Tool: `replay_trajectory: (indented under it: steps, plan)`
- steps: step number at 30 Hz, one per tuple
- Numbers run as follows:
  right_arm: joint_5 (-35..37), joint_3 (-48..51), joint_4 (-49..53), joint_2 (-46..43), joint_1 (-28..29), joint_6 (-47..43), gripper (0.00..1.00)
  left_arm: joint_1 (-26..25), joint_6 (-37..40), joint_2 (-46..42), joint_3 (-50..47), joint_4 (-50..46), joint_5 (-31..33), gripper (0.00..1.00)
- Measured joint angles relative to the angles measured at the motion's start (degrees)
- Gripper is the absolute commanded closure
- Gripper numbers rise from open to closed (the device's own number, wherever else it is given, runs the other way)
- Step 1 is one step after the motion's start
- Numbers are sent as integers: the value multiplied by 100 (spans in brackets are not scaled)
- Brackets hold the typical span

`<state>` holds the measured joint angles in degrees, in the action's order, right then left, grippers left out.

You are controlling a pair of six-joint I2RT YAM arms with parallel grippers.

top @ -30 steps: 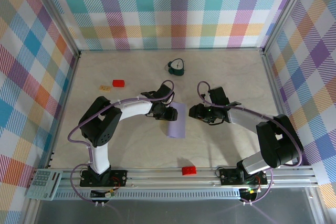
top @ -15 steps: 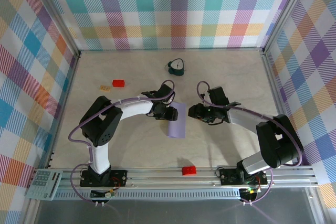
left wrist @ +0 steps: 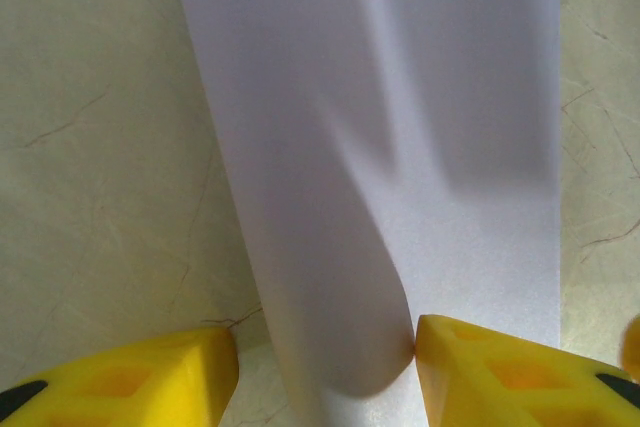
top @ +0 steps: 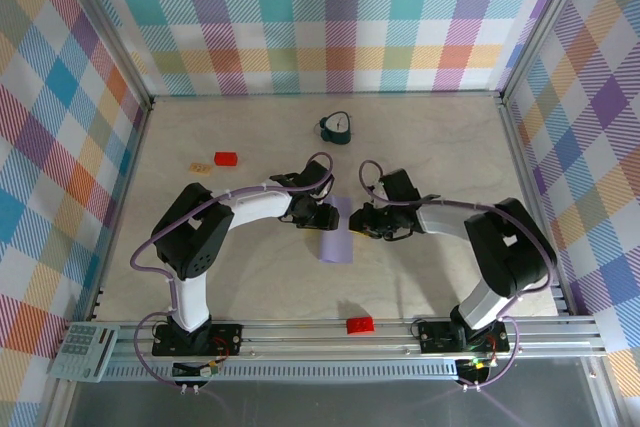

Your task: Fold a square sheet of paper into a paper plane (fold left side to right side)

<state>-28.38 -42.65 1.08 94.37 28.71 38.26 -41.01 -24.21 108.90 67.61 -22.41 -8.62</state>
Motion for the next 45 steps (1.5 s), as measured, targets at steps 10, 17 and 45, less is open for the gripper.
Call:
replay_trajectory:
  steps: [10, 17, 45]
  plan:
    - [-37, -162, -87, 573, 103, 20, 96, -11, -2, 0, 0, 0, 33, 46]
    - [46, -308, 151, 625, 118, -74, 100, -28, -2, -109, -50, 31, 63, 43]
    - [221, -590, 632, 708, 177, -315, 100, 284, -76, -984, -1427, 2371, -1709, 89]
